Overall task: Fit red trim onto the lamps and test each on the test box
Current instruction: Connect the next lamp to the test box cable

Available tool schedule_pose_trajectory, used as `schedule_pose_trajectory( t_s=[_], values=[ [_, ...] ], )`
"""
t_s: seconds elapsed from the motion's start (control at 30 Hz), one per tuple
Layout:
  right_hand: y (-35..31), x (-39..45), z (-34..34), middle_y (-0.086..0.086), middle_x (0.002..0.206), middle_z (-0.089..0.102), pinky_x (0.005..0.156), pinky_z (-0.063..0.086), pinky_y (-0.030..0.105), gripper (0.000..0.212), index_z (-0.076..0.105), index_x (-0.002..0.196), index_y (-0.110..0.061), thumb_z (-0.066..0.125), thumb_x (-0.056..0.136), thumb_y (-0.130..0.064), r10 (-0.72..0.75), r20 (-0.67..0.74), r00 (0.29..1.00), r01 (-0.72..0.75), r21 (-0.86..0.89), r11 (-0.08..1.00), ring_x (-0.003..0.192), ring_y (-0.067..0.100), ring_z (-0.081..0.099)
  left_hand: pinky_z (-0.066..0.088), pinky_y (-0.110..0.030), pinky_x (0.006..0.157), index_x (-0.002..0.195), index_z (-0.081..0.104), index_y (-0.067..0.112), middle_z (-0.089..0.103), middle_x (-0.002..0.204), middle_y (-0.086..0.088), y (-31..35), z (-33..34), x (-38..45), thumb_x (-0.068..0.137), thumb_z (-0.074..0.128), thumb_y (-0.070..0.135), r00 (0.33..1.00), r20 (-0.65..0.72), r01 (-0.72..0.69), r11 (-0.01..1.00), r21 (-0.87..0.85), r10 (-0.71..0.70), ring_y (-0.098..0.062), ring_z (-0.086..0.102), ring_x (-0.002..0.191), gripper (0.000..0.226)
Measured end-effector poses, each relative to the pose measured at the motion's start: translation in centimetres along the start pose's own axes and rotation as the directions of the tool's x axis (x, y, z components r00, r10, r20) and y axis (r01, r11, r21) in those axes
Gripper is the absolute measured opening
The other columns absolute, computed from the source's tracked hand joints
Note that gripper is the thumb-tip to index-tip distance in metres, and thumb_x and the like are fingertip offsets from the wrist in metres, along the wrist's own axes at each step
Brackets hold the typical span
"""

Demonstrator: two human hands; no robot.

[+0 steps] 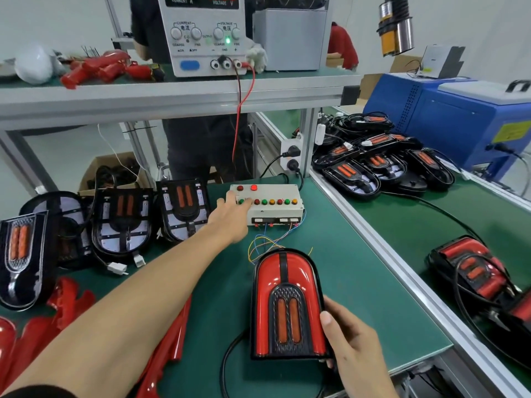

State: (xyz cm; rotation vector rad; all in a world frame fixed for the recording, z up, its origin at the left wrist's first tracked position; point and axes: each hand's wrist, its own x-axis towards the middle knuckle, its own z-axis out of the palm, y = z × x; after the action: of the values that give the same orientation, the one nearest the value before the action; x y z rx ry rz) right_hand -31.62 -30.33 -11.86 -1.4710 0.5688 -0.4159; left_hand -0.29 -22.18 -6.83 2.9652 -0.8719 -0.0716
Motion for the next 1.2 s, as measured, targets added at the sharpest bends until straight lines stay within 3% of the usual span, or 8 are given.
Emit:
schedule_pose_trajectory(
  t_s=[0.13, 0.3, 0.47, 0.53, 0.7, 0.83, 0.97, 1.2],
  values=[
    [0.4, 0.2, -0.3, 0.008, 0.073, 0.076, 0.039, 0.042, 0.023, 0.031, 0.077, 0.115, -0.037, 0.063, 0.098, -0.015, -0.02, 0.006, 1.0, 0.02, -0.012, 1.0, 0.044, 0.013, 0.052, 0.048, -0.047, 0.097, 0.158, 0.03, 0.034, 0.024, 0.147, -0.016, 0.0, -0.5, 0.3, 0.094, 0.05, 0.006, 1.0, 0.018, 0.004, 1.0, 0.012, -0.004, -0.037, 0.039, 0.128, 0.073],
    [0.4, 0.2, -0.4, 0.005, 0.08, 0.079, 0.047, 0.048, 0.016, 0.03, 0.078, 0.114, -0.035, 0.064, 0.098, -0.014, -0.029, 0.009, 1.0, 0.029, -0.021, 0.999, 0.054, 0.005, 0.063, 0.045, -0.047, 0.102, 0.157, 0.033, 0.033, 0.018, 0.152, -0.018, 0.3, -0.9, 0.6, 0.096, 0.047, 0.007, 1.0, 0.025, -0.003, 0.999, 0.035, 0.002, -0.039, 0.042, 0.128, 0.068],
    [0.9, 0.3, -0.3, 0.001, 0.096, 0.08, 0.063, 0.061, 0.041, 0.037, 0.073, 0.121, -0.033, 0.064, 0.086, -0.038, -0.029, -0.001, 1.0, 0.029, -0.021, 0.999, 0.074, 0.017, 0.072, 0.045, -0.047, 0.102, 0.157, 0.032, 0.032, 0.012, 0.157, -0.017, 0.1, -0.4, 0.6, 0.092, 0.053, 0.007, 1.0, 0.013, 0.017, 1.0, 0.008, -0.017, -0.04, 0.039, 0.13, 0.072],
    [1.1, 0.6, -0.3, 0.001, 0.098, 0.08, 0.067, 0.064, 0.035, 0.032, 0.074, 0.12, -0.028, 0.065, 0.09, -0.028, -0.029, -0.014, 0.999, 0.029, 0.001, 1.0, 0.08, 0.016, 0.075, 0.046, -0.047, 0.099, 0.156, 0.032, 0.032, 0.014, 0.156, -0.016, -0.1, -0.2, 0.6, 0.091, 0.053, 0.005, 1.0, 0.007, 0.011, 1.0, 0.015, -0.011, -0.04, 0.039, 0.13, 0.074],
    [0.6, 0.4, -0.1, 0.01, 0.086, 0.079, 0.061, 0.055, 0.04, 0.031, 0.077, 0.112, -0.044, 0.065, 0.084, -0.036, -0.035, 0.003, 0.999, 0.035, 0.023, 0.999, 0.067, 0.022, 0.065, 0.046, -0.047, 0.1, 0.156, 0.034, 0.033, 0.017, 0.154, -0.015, -0.1, -0.4, 0.8, 0.093, 0.048, 0.005, 1.0, 0.008, -0.006, 1.0, 0.02, 0.006, -0.039, 0.039, 0.13, 0.07],
    [0.2, 0.3, 0.0, 0.011, 0.073, 0.075, 0.044, 0.047, 0.027, 0.031, 0.075, 0.11, -0.05, 0.063, 0.083, -0.04, -0.047, 0.007, 0.999, 0.047, 0.044, 0.998, 0.051, 0.015, 0.055, 0.045, -0.047, 0.101, 0.157, 0.033, 0.033, 0.019, 0.154, -0.016, -0.2, -0.3, 0.8, 0.093, 0.047, 0.004, 1.0, 0.005, -0.005, 1.0, 0.023, 0.005, -0.039, 0.039, 0.129, 0.071],
    [0.3, 0.2, -0.1, 0.011, 0.073, 0.075, 0.042, 0.045, 0.025, 0.031, 0.072, 0.111, -0.054, 0.062, 0.084, -0.043, -0.055, 0.006, 0.998, 0.055, 0.04, 0.998, 0.048, 0.015, 0.053, 0.046, -0.048, 0.098, 0.158, 0.031, 0.034, 0.02, 0.154, -0.016, -0.3, -0.1, 0.9, 0.093, 0.05, 0.004, 1.0, 0.004, -0.004, 1.0, 0.023, 0.004, -0.038, 0.039, 0.13, 0.074],
    [0.4, 0.3, -0.2, 0.011, 0.071, 0.074, 0.043, 0.043, 0.022, 0.034, 0.076, 0.116, -0.038, 0.063, 0.084, -0.043, -0.055, -0.013, 0.998, 0.056, 0.051, 0.997, 0.047, 0.015, 0.05, 0.046, -0.049, 0.1, 0.159, 0.029, 0.035, 0.022, 0.152, -0.016, -0.5, -0.1, 0.9, 0.093, 0.048, 0.004, 1.0, 0.017, -0.014, 1.0, 0.02, 0.014, -0.039, 0.037, 0.132, 0.076]
  ],
)
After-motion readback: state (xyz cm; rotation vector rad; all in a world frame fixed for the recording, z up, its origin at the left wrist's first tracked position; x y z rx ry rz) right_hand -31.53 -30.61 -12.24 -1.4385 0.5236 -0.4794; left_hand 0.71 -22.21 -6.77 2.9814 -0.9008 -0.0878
